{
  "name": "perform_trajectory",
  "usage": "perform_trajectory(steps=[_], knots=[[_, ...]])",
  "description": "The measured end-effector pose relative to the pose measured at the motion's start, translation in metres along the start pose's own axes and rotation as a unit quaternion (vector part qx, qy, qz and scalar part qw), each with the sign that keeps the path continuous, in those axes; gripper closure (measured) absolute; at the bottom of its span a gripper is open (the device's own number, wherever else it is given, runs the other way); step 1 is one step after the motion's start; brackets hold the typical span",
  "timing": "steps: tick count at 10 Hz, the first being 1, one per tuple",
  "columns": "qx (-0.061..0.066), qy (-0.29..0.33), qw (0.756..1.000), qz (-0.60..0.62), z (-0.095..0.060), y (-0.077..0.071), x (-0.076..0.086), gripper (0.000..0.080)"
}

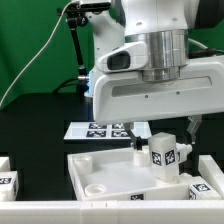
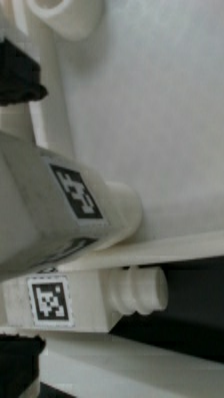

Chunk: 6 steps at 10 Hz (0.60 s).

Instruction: Assemble one leg

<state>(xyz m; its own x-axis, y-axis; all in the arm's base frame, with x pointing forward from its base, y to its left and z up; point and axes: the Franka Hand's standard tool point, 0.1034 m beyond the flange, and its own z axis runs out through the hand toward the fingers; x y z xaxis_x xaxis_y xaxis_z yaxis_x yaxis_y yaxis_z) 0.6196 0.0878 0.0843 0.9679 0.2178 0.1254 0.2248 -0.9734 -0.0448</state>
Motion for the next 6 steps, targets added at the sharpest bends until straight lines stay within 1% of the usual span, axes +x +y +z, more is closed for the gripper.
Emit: perform_trajectory(steps=[2,3,4,5,6], knots=[[-0.009,-0.003,0.997,-0.079,-0.0001,0.0005,0.0,0.015],[-0.011,-0.003,0.996,-0.092,-0.0002,0.0008,0.0,0.0192],[-0.011,-0.003,0.996,-0.09,-0.0002,0.0009,0.0,0.0192],[-0.011,-0.003,0.996,-0.09,-0.0002,0.0009,0.0,0.0367],[-0.011,-0.003,0.996,-0.09,-0.0002,0.0008,0.0,0.0367]])
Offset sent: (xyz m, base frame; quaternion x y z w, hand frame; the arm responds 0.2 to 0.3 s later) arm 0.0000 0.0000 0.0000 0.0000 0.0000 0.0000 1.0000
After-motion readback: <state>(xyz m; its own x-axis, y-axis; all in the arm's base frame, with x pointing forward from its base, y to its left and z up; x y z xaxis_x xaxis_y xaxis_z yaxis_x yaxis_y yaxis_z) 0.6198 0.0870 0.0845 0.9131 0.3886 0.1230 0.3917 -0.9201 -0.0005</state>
